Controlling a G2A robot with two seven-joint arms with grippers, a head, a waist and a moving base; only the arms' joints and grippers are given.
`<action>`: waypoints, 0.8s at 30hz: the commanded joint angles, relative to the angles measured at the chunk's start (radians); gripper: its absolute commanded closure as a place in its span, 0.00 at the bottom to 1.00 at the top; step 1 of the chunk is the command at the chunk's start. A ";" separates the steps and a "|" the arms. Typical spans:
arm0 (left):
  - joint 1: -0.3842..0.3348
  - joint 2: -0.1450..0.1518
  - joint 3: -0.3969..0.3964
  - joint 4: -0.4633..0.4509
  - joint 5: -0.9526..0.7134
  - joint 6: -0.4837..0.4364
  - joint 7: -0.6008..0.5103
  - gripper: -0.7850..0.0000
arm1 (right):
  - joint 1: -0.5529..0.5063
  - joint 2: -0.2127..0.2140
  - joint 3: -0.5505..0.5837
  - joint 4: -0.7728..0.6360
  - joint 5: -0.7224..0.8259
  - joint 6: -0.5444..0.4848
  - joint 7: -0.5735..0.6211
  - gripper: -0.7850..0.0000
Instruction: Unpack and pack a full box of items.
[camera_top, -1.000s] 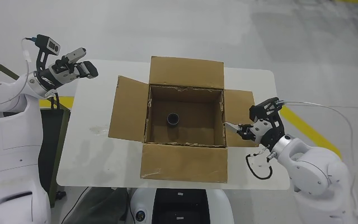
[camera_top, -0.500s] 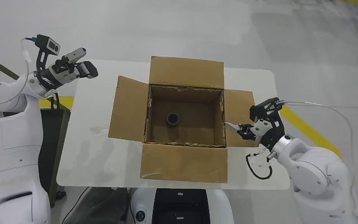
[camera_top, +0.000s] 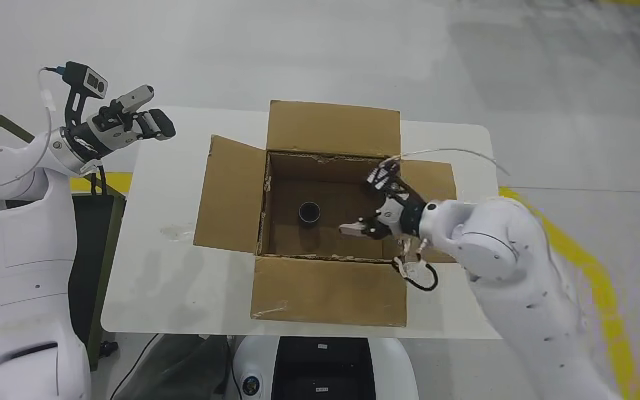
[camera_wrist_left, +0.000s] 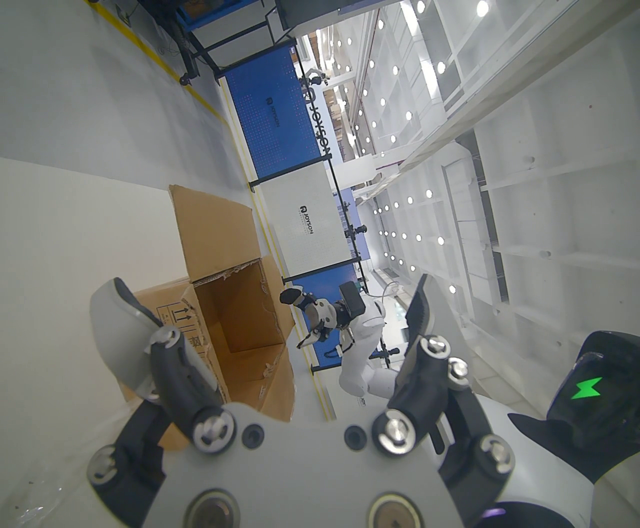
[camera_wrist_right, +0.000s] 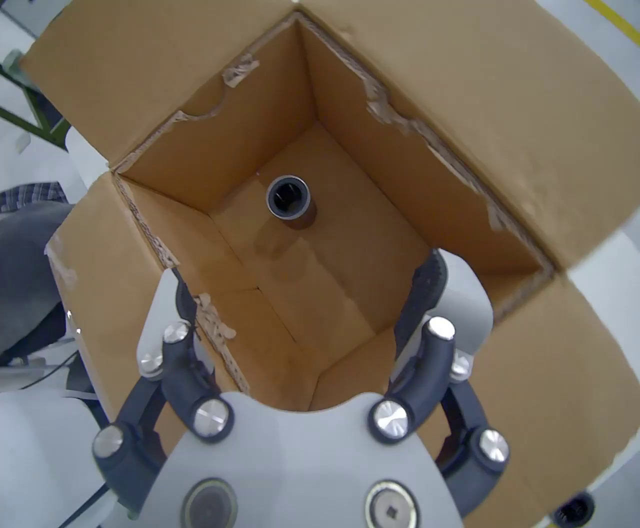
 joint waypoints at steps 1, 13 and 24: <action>0.000 0.000 0.000 0.000 0.000 0.000 0.000 0.00 | 0.054 -0.009 -0.061 0.039 -0.014 0.000 0.003 0.00; 0.000 0.000 0.000 0.000 0.000 0.000 0.000 0.00 | 0.289 -0.090 -0.335 0.322 -0.065 0.072 -0.056 0.00; 0.000 0.000 0.000 0.000 0.000 0.000 0.000 0.00 | 0.432 -0.171 -0.487 0.545 0.018 0.104 -0.006 0.00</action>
